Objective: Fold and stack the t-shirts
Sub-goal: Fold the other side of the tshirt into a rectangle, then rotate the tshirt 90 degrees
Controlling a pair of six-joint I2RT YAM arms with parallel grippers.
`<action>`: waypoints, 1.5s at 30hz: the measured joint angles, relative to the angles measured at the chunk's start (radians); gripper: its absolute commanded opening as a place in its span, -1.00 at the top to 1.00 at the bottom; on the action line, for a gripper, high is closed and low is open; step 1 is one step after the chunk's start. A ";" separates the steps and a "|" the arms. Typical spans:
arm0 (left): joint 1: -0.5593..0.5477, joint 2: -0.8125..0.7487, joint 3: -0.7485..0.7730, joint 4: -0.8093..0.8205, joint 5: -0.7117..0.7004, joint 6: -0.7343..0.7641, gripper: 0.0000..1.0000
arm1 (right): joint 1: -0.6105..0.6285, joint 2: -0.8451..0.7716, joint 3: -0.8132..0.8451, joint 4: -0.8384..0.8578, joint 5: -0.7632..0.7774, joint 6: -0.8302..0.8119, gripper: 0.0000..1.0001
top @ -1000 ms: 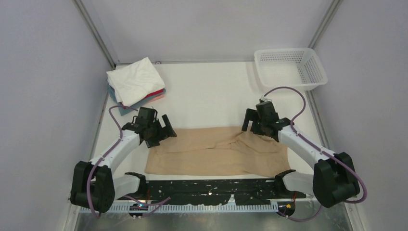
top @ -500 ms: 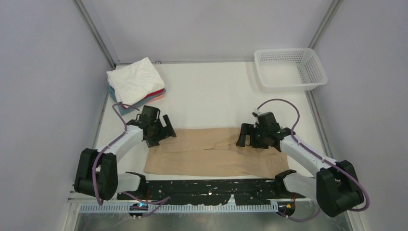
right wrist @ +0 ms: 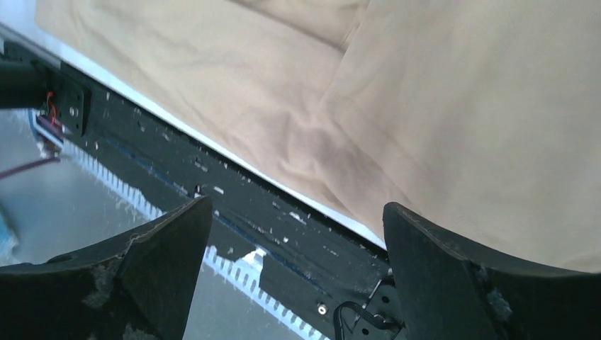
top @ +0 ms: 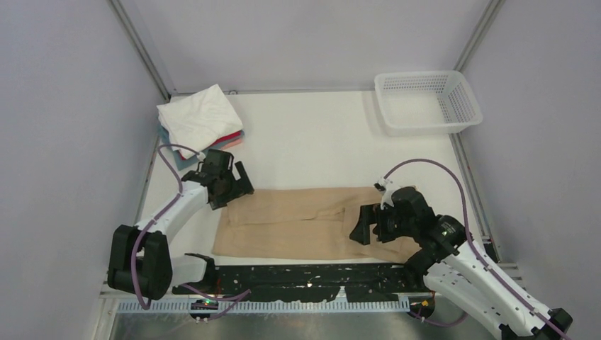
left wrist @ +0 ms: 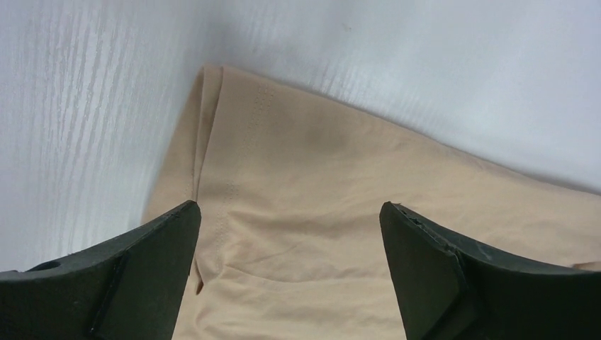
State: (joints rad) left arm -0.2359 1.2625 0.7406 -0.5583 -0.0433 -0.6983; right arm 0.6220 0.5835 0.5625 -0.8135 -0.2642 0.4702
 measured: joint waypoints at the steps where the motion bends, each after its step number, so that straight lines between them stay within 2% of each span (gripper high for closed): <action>1: 0.000 -0.003 0.003 0.001 0.006 0.000 -0.99 | 0.000 -0.001 0.017 -0.005 0.030 0.003 -0.90; 5: -0.008 -0.011 0.003 0.019 0.072 -0.001 -0.99 | 0.000 0.024 0.059 0.003 0.192 0.052 -0.90; 9: -0.088 -0.013 0.003 0.042 0.122 -0.001 -0.99 | -0.029 0.164 0.036 0.023 0.305 0.160 -0.91; 14: -0.188 -0.010 -0.035 0.110 0.210 -0.001 -0.99 | -0.164 0.415 -0.077 0.116 0.305 0.237 -0.91; 18: -0.187 0.033 -0.087 0.139 0.227 -0.003 -0.99 | -0.263 0.531 -0.034 0.203 0.283 0.243 -0.90; 23: -0.183 0.047 -0.095 0.153 0.197 -0.027 -0.99 | -0.291 0.758 0.119 0.304 0.289 0.206 -0.91; 26: -0.182 0.035 -0.103 0.154 0.171 -0.051 -0.99 | -0.295 0.955 0.293 0.369 0.286 0.156 -0.91; 30: -0.182 -0.014 -0.140 0.154 0.141 -0.088 -0.99 | -0.299 1.238 0.606 0.441 0.246 0.080 -0.91; 35: -0.203 -0.098 -0.211 0.199 0.113 -0.195 -0.99 | -0.300 1.571 1.064 0.420 0.192 0.024 -0.91; 39: -0.333 -0.114 -0.265 0.346 0.066 -0.325 -0.99 | -0.301 1.827 1.468 0.381 0.082 0.024 -0.91; 42: -0.460 -0.045 -0.248 0.442 0.040 -0.401 -0.99 | -0.300 1.987 1.717 0.372 0.000 0.050 -0.90; 45: -0.548 0.037 -0.204 0.495 0.034 -0.444 -0.99 | -0.295 2.063 1.810 0.424 -0.066 0.098 -0.90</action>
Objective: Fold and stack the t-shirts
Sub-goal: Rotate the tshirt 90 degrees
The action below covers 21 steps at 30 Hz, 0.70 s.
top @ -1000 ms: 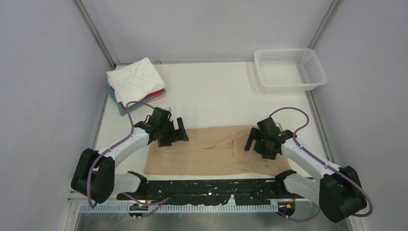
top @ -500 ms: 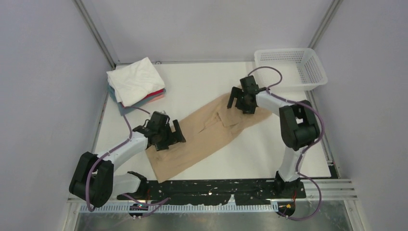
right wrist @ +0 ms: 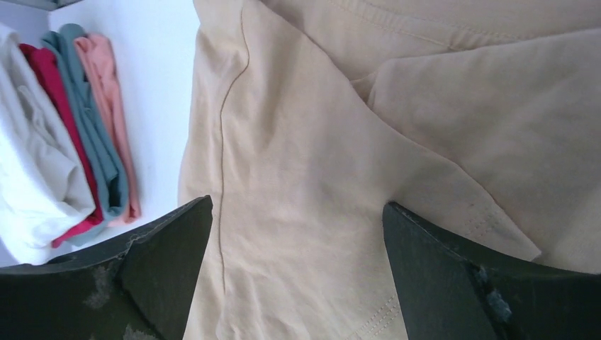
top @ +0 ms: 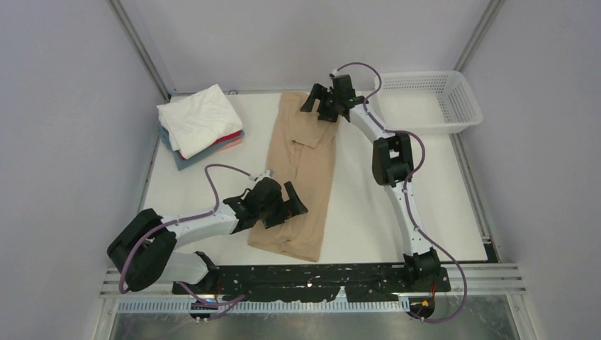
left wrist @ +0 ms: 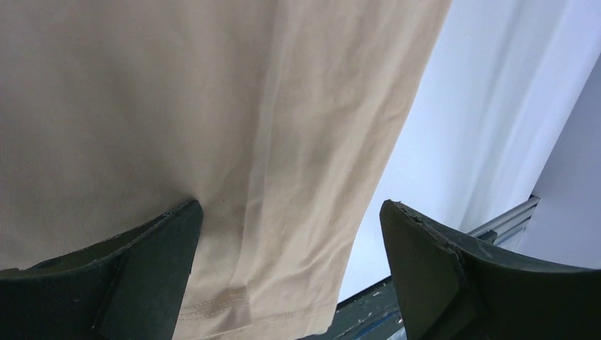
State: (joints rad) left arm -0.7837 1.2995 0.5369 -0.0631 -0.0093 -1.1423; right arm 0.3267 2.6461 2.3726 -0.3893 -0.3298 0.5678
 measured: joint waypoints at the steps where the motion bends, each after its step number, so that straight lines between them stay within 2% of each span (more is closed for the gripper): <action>1: -0.021 0.020 0.015 0.007 0.001 -0.009 -0.99 | 0.001 0.010 0.006 0.023 -0.019 0.016 -0.90; 6: -0.097 0.038 0.052 -0.030 -0.024 -0.023 -0.99 | 0.019 0.034 0.034 0.078 -0.036 0.033 -0.90; 10: -0.178 -0.016 0.108 -0.163 -0.090 0.011 -0.99 | 0.046 0.027 0.084 0.060 0.022 -0.029 -0.91; 13: -0.202 -0.129 0.153 -0.301 -0.171 0.056 -0.99 | 0.060 -0.040 0.082 0.002 0.072 -0.108 -0.90; 17: -0.190 -0.284 0.171 -0.490 -0.296 0.121 -0.99 | 0.074 -0.310 -0.114 -0.073 0.166 -0.212 -0.91; 19: -0.161 -0.333 0.158 -0.568 -0.309 0.168 -0.99 | 0.088 -0.518 -0.296 -0.100 0.238 -0.254 -0.91; 21: -0.116 -0.354 0.126 -0.601 -0.286 0.215 -0.98 | 0.113 -0.787 -0.557 -0.090 0.345 -0.288 -0.90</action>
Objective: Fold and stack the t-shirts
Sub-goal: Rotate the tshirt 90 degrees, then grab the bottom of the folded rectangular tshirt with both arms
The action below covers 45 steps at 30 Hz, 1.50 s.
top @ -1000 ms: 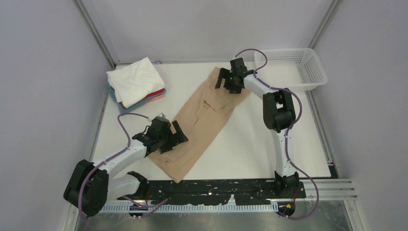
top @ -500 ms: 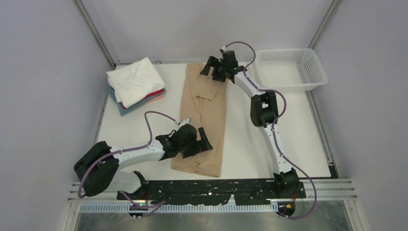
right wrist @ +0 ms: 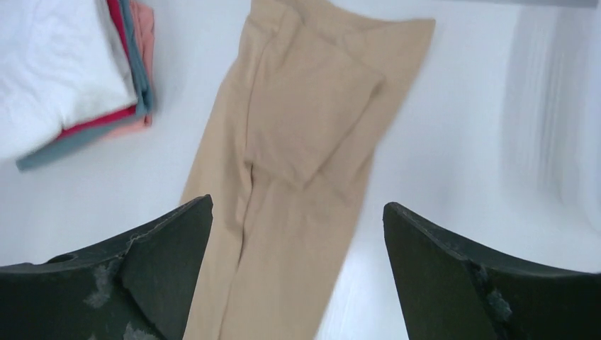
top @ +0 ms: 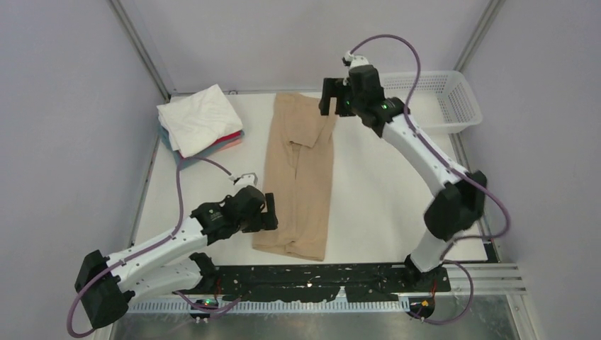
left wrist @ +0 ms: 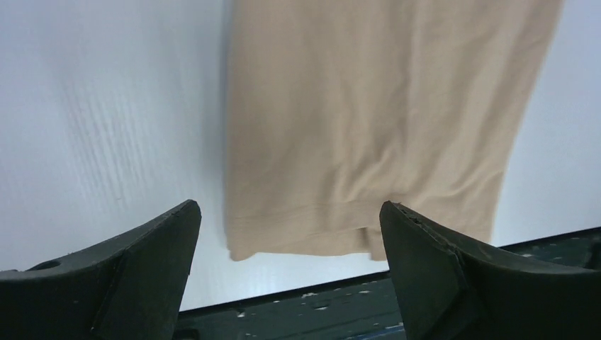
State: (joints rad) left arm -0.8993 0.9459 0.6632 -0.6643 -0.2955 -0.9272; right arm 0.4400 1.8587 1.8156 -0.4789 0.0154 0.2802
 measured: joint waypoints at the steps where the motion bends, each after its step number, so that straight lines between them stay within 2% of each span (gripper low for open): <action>1: 0.023 -0.003 -0.025 -0.008 0.022 0.026 -0.94 | 0.024 -0.127 -0.123 0.006 0.051 -0.011 -0.90; 3: 0.058 0.006 -0.069 -0.024 0.071 0.070 -0.81 | 0.105 -0.350 -0.352 0.029 0.126 -0.014 -0.90; 4: 0.064 0.017 -0.084 -0.035 0.099 0.085 -0.76 | 0.126 -0.430 -0.453 0.040 0.141 -0.011 -0.91; 6: 0.069 0.035 -0.100 -0.048 0.134 0.111 -0.69 | 0.246 -0.564 -0.649 0.029 0.140 0.012 -0.91; 10: 0.101 0.042 -0.146 -0.027 0.191 0.133 -0.32 | 0.323 -0.649 -0.893 -0.014 0.146 0.055 -0.90; 14: 0.143 0.065 -0.178 -0.007 0.237 0.149 0.07 | 0.417 -0.689 -1.017 -0.066 0.149 0.087 -0.92; 16: 0.149 0.082 -0.180 0.006 0.252 0.152 0.37 | 0.467 -0.731 -1.050 -0.072 0.147 0.097 -0.92; 19: 0.153 0.112 -0.179 0.042 0.286 0.146 0.93 | 0.542 -0.792 -1.078 -0.069 0.138 0.115 -0.95; 20: 0.154 0.121 -0.179 0.050 0.294 0.145 1.00 | 0.565 -0.802 -1.085 -0.060 0.133 0.121 -0.98; 23: 0.156 0.130 -0.179 0.064 0.313 0.147 1.00 | 0.628 -0.796 -1.110 -0.021 0.113 0.143 -0.94; 28: 0.156 0.103 -0.196 0.073 0.327 0.142 1.00 | 0.757 -0.690 -1.120 0.013 0.099 0.160 -0.60; 29: 0.156 0.092 -0.202 0.073 0.330 0.140 1.00 | 0.775 -0.661 -1.120 0.019 0.096 0.163 -0.47; 31: 0.156 0.075 -0.212 0.076 0.336 0.134 1.00 | 0.799 -0.607 -1.119 0.031 0.092 0.167 -0.35; 34: 0.156 0.050 -0.231 0.085 0.347 0.120 1.00 | 0.816 -0.530 -1.118 0.047 0.084 0.173 -0.28; 38: 0.156 0.022 -0.253 0.103 0.361 0.101 1.00 | 0.822 -0.490 -1.118 0.069 0.063 0.184 -0.08; 40: 0.156 0.014 -0.262 0.116 0.373 0.092 1.00 | 0.824 -0.483 -1.118 0.075 0.059 0.193 0.12; 43: 0.156 0.008 -0.272 0.133 0.386 0.082 1.00 | 0.832 -0.477 -1.118 0.076 0.058 0.204 0.56; 45: 0.156 0.004 -0.277 0.139 0.398 0.073 1.00 | 0.839 -0.477 -1.123 0.077 0.059 0.217 0.68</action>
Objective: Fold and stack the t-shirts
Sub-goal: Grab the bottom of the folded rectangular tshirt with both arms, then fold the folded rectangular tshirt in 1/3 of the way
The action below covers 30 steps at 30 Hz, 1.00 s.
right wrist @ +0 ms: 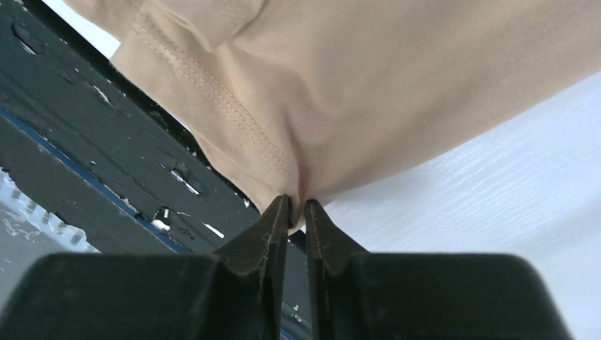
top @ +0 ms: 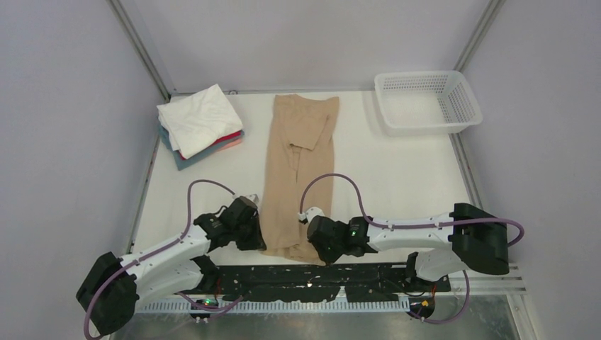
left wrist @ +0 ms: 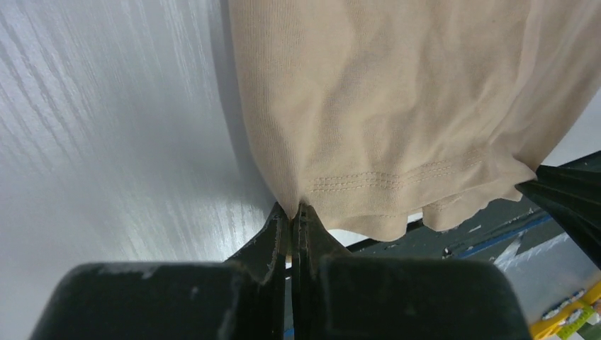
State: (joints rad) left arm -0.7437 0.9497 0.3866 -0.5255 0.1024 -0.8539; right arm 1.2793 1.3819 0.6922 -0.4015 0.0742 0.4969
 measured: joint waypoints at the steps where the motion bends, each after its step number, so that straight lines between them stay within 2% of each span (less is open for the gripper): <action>1: 0.000 -0.007 -0.005 0.002 0.008 -0.002 1.00 | 0.003 -0.001 -0.005 0.002 -0.001 0.008 0.75; 3: 0.000 -0.038 -0.023 0.003 0.027 -0.004 1.00 | 0.007 -0.011 -0.021 0.004 -0.007 0.020 0.86; 5: 0.000 -0.104 -0.058 0.000 0.054 -0.008 1.00 | 0.010 -0.044 -0.040 0.004 -0.024 0.031 0.89; 11: -0.008 -0.250 -0.090 -0.029 0.112 -0.021 1.00 | 0.016 -0.227 -0.085 0.006 -0.097 0.040 0.89; 16: -0.010 -0.294 -0.065 -0.025 0.107 -0.017 1.00 | -0.036 -0.256 -0.067 0.000 -0.104 0.023 0.89; 23: 0.052 -0.114 0.129 0.042 0.018 0.010 1.00 | -0.251 -0.241 0.029 -0.013 -0.042 -0.045 0.89; 30: 0.219 0.168 0.303 0.125 0.014 0.026 1.00 | -0.473 -0.131 0.148 0.036 -0.032 -0.111 0.89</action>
State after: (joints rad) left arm -0.5243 1.1179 0.6895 -0.4007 0.1169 -0.8276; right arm 0.8066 1.2507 0.8406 -0.3653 0.0425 0.3855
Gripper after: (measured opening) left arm 0.019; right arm 0.079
